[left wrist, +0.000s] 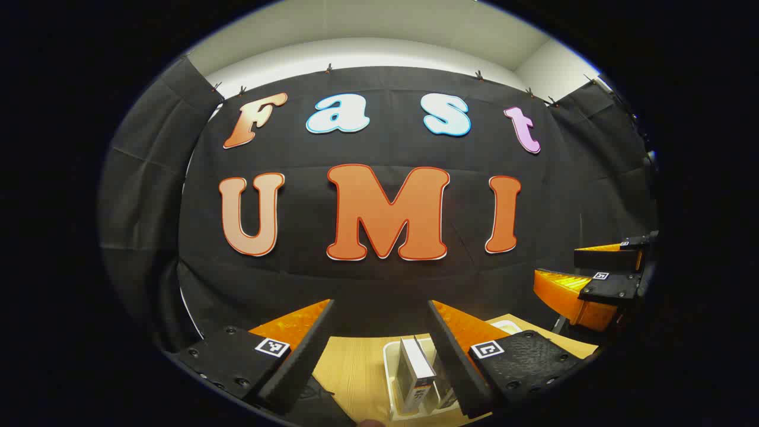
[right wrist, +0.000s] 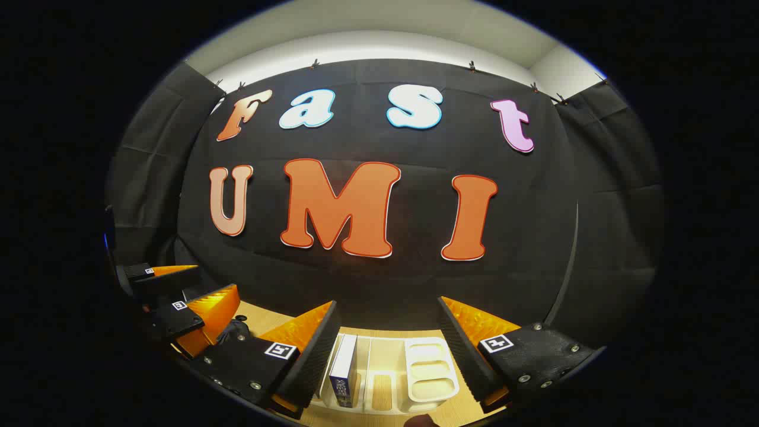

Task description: Open the schoolbag, grab two books from the bookshelf and put them into the schoolbag.

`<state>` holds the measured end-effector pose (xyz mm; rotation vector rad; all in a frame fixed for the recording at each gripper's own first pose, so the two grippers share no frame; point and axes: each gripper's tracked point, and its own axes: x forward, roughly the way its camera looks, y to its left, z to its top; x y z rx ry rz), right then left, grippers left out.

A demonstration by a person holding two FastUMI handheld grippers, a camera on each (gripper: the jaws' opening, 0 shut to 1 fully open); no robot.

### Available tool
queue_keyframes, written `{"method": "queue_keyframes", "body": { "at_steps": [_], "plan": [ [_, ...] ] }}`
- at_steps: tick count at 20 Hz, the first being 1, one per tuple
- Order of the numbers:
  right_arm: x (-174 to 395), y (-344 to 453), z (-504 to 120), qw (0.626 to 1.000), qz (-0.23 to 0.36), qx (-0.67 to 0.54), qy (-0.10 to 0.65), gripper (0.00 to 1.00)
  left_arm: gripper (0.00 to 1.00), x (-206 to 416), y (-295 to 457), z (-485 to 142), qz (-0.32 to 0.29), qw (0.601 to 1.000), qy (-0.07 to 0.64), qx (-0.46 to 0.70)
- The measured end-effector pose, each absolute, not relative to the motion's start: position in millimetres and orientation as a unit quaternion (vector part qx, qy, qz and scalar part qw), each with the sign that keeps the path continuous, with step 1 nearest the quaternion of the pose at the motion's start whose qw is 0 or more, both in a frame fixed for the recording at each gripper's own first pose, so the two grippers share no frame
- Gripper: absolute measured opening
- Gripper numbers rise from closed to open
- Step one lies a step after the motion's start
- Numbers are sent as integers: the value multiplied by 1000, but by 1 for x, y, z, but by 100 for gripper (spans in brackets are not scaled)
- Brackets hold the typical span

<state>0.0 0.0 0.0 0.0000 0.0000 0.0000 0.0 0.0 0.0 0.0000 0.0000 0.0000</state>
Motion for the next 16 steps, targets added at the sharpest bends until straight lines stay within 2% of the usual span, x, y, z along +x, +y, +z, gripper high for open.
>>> {"method": "queue_keyframes", "body": {
  "at_steps": [9, 16],
  "plan": [
    [1, 3, -2, 1000, 0, -7, 5, 96, 95, 0, 2, -9, -4, 1000, 11, 6],
    [1, 3, 1, 1000, -1, -6, -2, 97, 96, 0, 14, -9, 19, 1000, 6, 14]
  ]
}}
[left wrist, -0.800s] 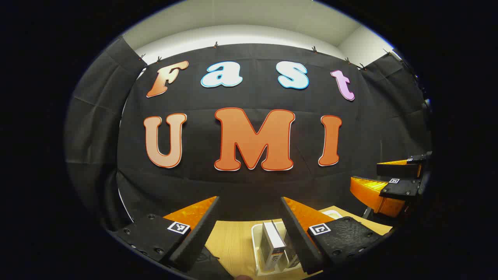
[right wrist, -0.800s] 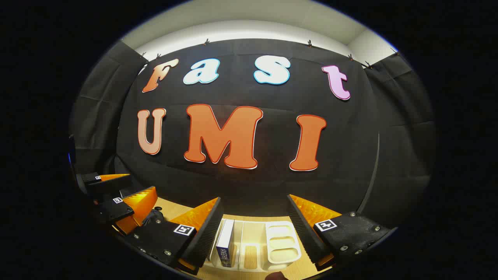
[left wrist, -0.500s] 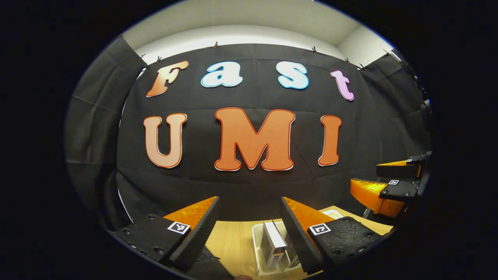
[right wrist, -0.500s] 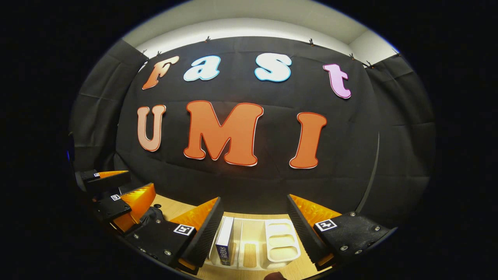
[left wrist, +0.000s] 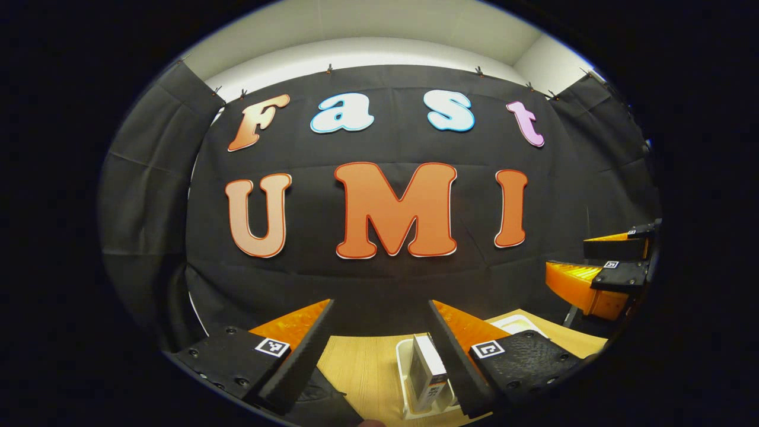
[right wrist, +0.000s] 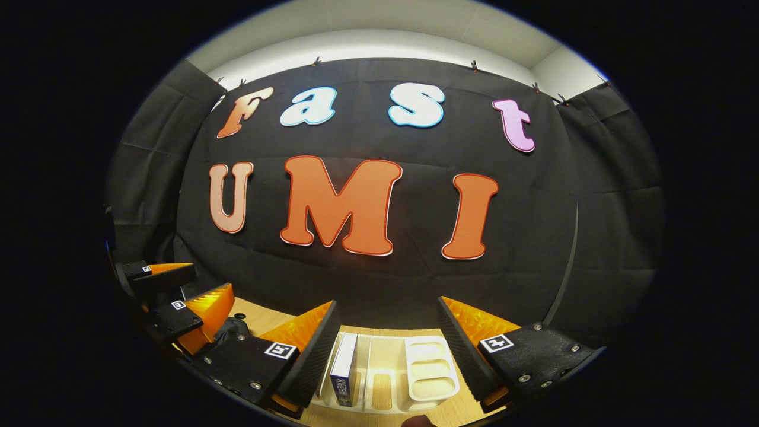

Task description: Open the schoolbag, grab two books from the bookshelf and put them into the schoolbag.

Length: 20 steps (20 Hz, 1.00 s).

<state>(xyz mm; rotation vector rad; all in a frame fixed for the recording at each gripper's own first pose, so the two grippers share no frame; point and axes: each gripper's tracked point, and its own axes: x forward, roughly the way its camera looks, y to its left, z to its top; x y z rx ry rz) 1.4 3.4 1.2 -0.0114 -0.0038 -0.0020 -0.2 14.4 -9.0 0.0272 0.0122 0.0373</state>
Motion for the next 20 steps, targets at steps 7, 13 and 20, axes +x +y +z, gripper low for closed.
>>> {"method": "queue_keyframes", "body": {
  "at_steps": [7, 13, 20],
  "plan": [
    [2, 2, 1, 1000, -3, -7, -3, 97, 95, 0, 14, -8, 19, 1000, 4, 20],
    [1, 0, -1, 1000, -4, -6, -1, 97, 96, 0, 15, -6, 22, 1000, 1, 22],
    [-1, 0, -3, 1000, -5, -4, 1, 97, 95, -2, 16, -8, 25, 999, 3, 34]
  ]
}}
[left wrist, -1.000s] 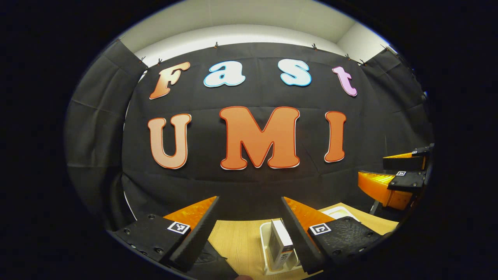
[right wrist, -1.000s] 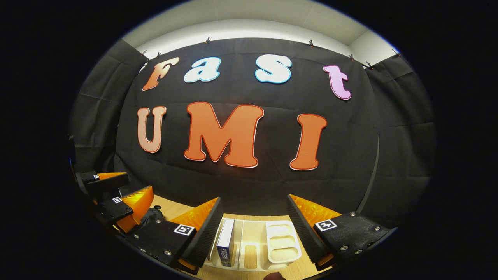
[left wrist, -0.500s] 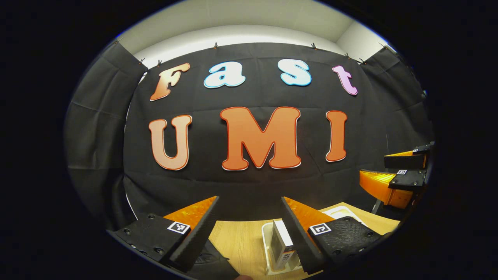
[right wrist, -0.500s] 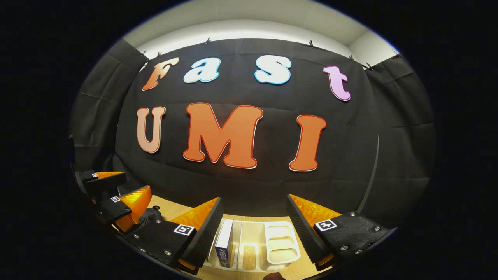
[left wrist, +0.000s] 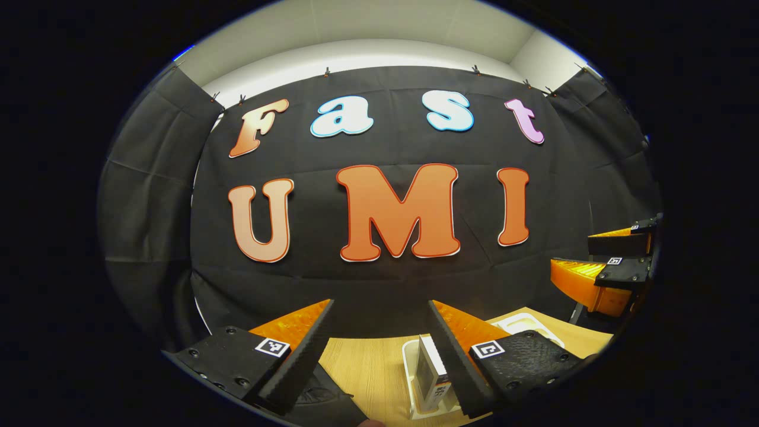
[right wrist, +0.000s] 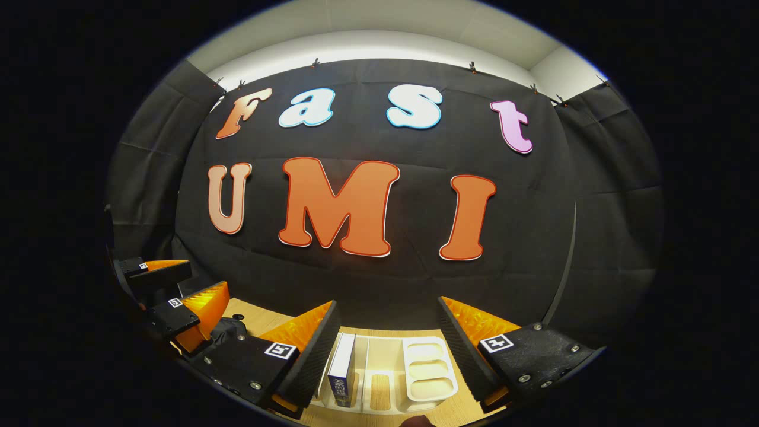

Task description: Open the schoolbag, grab two books from the bookshelf and put them into the schoolbag.

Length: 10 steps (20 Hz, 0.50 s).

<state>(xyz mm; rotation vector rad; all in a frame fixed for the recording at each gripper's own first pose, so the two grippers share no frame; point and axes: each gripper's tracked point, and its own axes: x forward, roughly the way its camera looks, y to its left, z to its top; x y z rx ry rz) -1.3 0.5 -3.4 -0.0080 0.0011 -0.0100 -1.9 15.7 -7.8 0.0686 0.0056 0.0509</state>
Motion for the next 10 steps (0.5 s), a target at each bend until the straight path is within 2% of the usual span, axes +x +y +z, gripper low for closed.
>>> {"method": "queue_keyframes", "body": {
  "at_steps": [10],
  "plan": [
    [0, -1, -12, 1000, -1, 4, 10, 97, 96, -4, 28, -22, 50, 996, 31, 62]
  ]
}}
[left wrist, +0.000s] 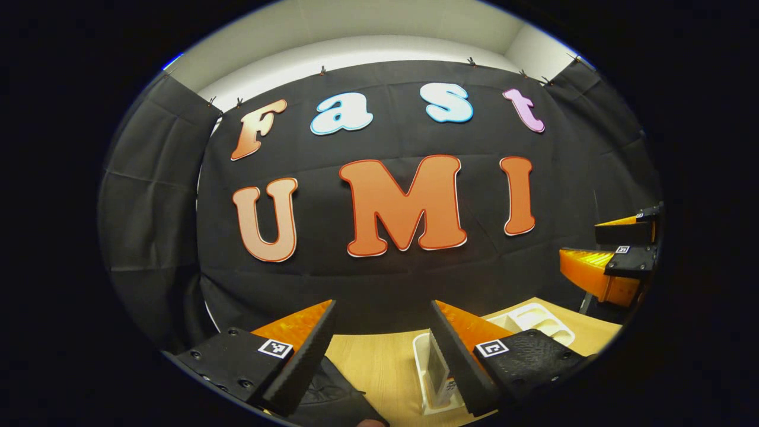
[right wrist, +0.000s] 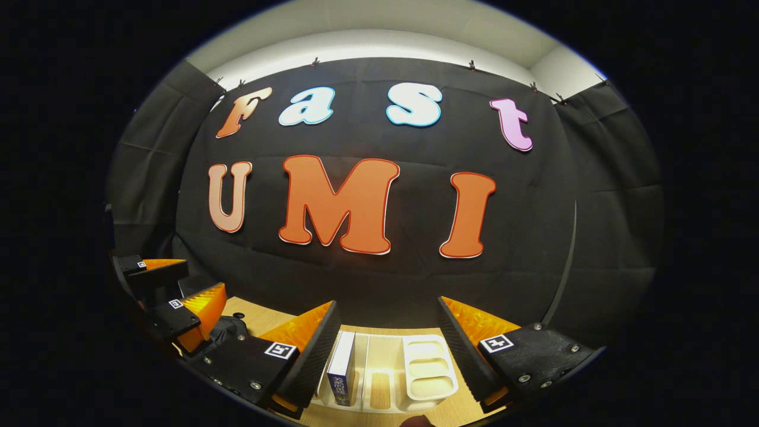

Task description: Open the schoolbag, grab two books from the bookshelf and put them into the schoolbag.

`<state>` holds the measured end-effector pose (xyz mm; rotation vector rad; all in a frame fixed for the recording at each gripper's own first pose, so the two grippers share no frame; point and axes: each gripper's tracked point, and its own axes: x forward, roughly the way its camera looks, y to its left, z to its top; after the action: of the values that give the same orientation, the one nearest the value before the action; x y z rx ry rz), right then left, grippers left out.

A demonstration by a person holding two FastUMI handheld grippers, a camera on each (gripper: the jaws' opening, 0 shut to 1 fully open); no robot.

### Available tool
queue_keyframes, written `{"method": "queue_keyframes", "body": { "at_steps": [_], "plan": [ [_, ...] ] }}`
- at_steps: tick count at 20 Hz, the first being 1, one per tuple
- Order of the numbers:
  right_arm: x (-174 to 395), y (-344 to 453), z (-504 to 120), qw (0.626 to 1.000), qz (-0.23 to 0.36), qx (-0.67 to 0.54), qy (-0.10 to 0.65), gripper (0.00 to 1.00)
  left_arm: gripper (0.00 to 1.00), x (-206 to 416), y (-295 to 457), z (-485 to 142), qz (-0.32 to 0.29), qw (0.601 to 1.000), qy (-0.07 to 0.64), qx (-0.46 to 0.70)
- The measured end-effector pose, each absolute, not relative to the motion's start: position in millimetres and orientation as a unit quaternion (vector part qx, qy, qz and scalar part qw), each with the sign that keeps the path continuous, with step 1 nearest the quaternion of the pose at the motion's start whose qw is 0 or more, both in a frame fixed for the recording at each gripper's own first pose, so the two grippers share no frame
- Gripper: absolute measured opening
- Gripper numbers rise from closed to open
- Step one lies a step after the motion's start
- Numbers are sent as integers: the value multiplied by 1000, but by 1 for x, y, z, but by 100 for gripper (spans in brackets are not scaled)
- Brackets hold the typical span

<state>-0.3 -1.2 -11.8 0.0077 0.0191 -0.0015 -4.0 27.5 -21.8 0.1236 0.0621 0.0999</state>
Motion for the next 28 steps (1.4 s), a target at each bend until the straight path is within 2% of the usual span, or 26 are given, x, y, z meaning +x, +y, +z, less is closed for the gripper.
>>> {"method": "queue_keyframes", "body": {
  "at_steps": [7, 11, 15, 20, 22, 28],
  "plan": [
    [8, -21, -30, 1000, -8, 3, 26, 97, 96, -9, 43, -59, 74, 990, 78, 91],
    [13, -32, -53, 999, 0, 1, 46, 97, 97, -27, 65, -104, 108, 978, 148, 98],
    [24, -30, -72, 998, 26, 2, 63, 97, 98, -42, 92, -139, 138, 965, 195, 103],
    [42, -27, -89, 996, 60, -12, 69, 96, 99, -54, 115, -154, 166, 951, 216, 145],
    [46, -29, -96, 995, 71, -10, 72, 97, 98, -60, 115, -158, 168, 943, 218, 187],
    [53, -40, -119, 993, 81, -6, 84, 96, 98, -88, 84, -215, 121, 907, 263, 306]
  ]
}}
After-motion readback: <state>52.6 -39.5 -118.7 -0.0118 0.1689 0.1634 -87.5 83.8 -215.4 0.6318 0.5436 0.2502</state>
